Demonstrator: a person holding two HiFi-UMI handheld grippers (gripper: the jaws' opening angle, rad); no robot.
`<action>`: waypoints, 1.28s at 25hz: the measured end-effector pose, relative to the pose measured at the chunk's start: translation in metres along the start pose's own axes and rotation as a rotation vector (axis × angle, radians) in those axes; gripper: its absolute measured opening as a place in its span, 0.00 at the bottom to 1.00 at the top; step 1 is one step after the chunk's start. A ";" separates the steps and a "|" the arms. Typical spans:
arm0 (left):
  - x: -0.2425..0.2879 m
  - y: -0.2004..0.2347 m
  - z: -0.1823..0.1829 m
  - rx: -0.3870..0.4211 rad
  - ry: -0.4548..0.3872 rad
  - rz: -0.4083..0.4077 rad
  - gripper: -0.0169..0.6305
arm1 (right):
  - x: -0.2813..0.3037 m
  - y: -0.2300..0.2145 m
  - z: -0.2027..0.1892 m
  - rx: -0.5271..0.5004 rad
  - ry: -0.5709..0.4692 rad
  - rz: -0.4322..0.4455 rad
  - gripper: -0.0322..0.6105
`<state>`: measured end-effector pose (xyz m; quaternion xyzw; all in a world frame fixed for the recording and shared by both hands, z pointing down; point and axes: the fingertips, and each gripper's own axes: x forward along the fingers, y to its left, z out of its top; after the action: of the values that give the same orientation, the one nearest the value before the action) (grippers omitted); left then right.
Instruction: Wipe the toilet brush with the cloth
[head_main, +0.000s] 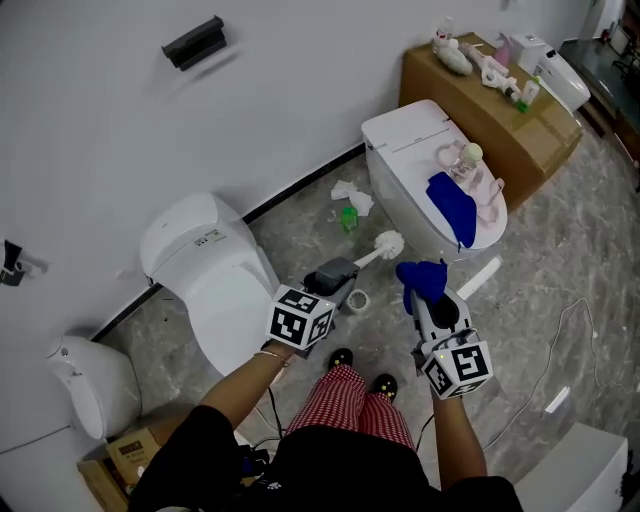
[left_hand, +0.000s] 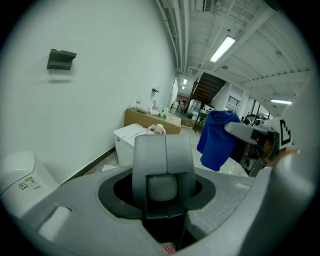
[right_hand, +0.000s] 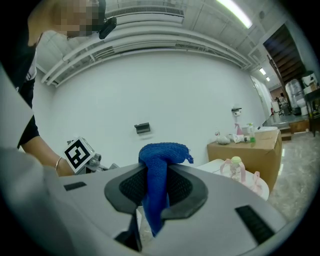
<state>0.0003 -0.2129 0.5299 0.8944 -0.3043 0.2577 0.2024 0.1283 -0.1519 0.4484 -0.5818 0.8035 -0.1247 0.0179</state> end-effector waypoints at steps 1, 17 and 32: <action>-0.004 0.000 0.005 0.000 -0.009 -0.002 0.30 | 0.001 0.002 0.004 -0.005 -0.007 0.005 0.17; -0.060 -0.028 0.064 0.161 -0.080 -0.055 0.30 | 0.001 0.037 0.042 -0.029 -0.056 0.095 0.17; -0.097 -0.049 0.097 0.204 -0.119 -0.095 0.30 | 0.003 0.064 0.078 -0.061 -0.110 0.194 0.17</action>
<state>-0.0012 -0.1842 0.3870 0.9375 -0.2452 0.2241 0.1041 0.0816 -0.1504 0.3591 -0.5075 0.8573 -0.0657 0.0560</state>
